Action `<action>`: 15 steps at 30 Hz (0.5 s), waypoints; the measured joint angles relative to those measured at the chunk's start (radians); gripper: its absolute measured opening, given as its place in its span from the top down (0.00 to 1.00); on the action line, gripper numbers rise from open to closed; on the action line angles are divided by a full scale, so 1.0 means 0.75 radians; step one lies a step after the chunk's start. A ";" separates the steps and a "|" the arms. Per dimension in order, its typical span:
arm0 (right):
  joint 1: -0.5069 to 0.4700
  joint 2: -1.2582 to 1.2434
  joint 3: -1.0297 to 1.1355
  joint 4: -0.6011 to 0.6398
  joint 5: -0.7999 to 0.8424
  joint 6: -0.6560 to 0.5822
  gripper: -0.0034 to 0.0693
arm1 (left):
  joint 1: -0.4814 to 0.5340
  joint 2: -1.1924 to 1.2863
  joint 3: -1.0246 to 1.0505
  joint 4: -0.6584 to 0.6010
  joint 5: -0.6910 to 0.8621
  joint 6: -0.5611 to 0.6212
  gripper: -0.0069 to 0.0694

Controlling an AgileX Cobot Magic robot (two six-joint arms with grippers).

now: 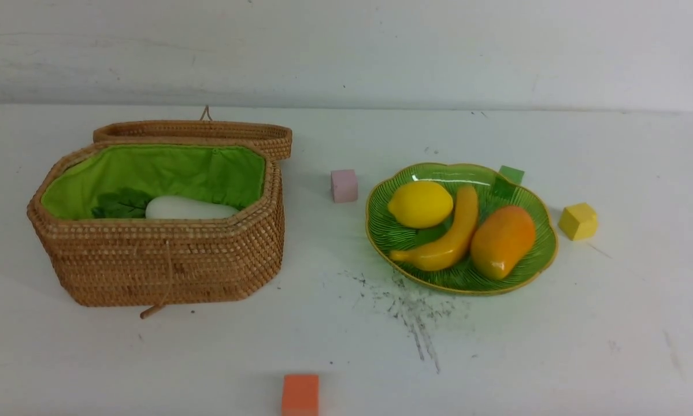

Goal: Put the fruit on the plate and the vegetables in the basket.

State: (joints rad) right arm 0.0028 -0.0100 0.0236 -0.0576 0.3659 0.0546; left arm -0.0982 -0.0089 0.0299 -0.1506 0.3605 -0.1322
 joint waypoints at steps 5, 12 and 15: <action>0.000 0.000 0.000 0.000 0.000 0.000 0.94 | 0.002 0.000 0.000 -0.071 0.014 -0.113 0.93; 0.000 0.000 0.000 0.000 0.000 0.000 0.92 | 0.002 0.000 0.000 -0.077 0.012 -0.138 0.93; 0.000 0.000 0.000 0.000 0.000 0.000 0.92 | 0.002 0.000 0.000 -0.078 0.012 -0.137 0.93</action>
State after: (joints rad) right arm 0.0028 -0.0100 0.0236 -0.0576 0.3658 0.0546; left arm -0.0969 -0.0089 0.0296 -0.2093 0.3697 -0.2353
